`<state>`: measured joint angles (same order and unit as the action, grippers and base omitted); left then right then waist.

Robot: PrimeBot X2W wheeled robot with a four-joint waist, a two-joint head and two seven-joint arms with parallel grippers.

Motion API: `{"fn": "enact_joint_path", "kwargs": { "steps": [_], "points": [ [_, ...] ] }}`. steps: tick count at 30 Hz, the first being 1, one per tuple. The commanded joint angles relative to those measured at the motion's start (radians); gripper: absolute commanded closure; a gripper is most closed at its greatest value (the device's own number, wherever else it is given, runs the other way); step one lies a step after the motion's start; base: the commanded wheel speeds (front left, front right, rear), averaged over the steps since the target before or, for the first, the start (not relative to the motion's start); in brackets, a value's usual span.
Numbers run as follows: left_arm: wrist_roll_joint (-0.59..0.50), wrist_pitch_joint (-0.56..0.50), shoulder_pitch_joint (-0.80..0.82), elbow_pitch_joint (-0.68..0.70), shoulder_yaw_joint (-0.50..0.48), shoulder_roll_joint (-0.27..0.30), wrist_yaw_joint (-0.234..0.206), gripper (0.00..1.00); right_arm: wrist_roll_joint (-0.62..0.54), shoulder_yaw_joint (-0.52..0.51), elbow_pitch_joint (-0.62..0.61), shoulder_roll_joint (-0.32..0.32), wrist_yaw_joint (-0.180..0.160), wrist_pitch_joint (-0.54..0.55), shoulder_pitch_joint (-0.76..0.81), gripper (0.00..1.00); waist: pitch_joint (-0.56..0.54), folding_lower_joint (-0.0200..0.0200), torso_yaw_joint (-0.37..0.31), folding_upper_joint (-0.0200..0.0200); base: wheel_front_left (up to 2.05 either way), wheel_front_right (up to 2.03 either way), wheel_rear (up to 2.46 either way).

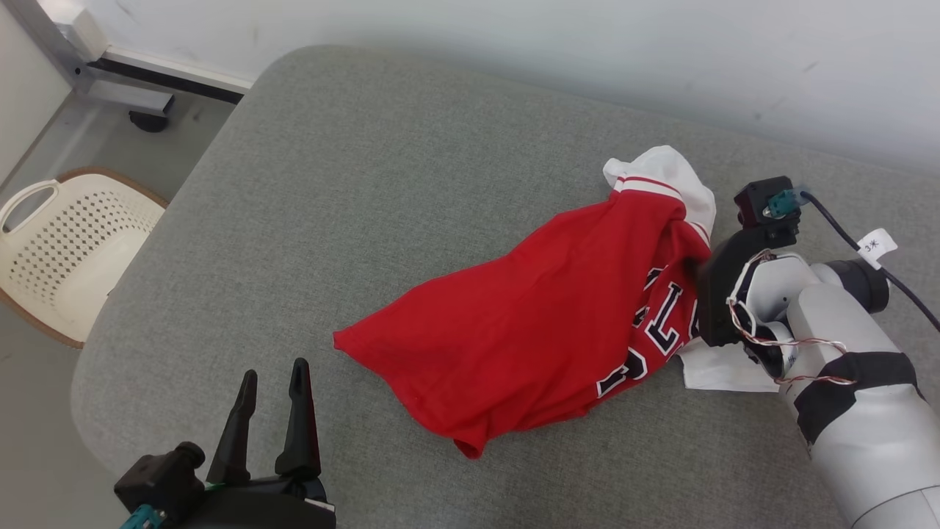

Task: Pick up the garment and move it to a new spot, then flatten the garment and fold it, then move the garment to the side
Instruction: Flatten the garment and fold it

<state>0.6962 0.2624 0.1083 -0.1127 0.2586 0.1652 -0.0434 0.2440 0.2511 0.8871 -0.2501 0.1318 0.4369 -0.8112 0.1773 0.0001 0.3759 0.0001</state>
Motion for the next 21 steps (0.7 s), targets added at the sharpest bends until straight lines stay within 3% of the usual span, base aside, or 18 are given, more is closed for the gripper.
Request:
{"fn": "enact_joint_path", "kwargs": {
  "steps": [1, 8, 13, 17, 21],
  "points": [
    [-0.011, 0.003, 0.012, 0.006, 0.0, 0.004, 0.005, 0.0, -0.003, 0.003, 0.005, -0.003, -0.002, -0.01, -0.011, 1.0, 0.009, -0.0001, 0.009, -0.0001, 0.0, 0.0, 0.0],
    [-0.017, 0.003, -0.027, 0.005, -0.017, 0.01, 0.002, 0.0, -0.004, -0.04, -0.038, -0.055, -0.002, -0.123, 0.076, 1.0, -0.028, -0.0001, -0.016, -0.0001, 0.0, 0.0, 0.0],
    [0.012, 0.0, -0.063, 0.011, -0.048, 0.021, -0.003, 0.0, 0.0, -0.135, -0.204, -0.076, -0.002, -0.107, 0.31, 1.0, -0.064, -0.0001, -0.09, -0.0001, 0.0, 0.0, 0.0],
    [0.016, -0.005, -0.072, 0.018, -0.056, 0.03, -0.004, 0.0, -0.037, -0.25, -0.358, -0.048, -0.002, -0.057, 0.503, 1.0, -0.077, -0.0001, -0.134, -0.0001, 0.0, 0.0, 0.0],
    [0.02, -0.009, -0.075, 0.02, -0.057, 0.034, -0.006, 0.0, -0.083, -0.351, -0.531, 0.03, -0.002, 0.013, 0.684, 1.0, -0.081, -0.0001, -0.163, -0.0001, 0.0, 0.0, 0.0]
  ]
}}
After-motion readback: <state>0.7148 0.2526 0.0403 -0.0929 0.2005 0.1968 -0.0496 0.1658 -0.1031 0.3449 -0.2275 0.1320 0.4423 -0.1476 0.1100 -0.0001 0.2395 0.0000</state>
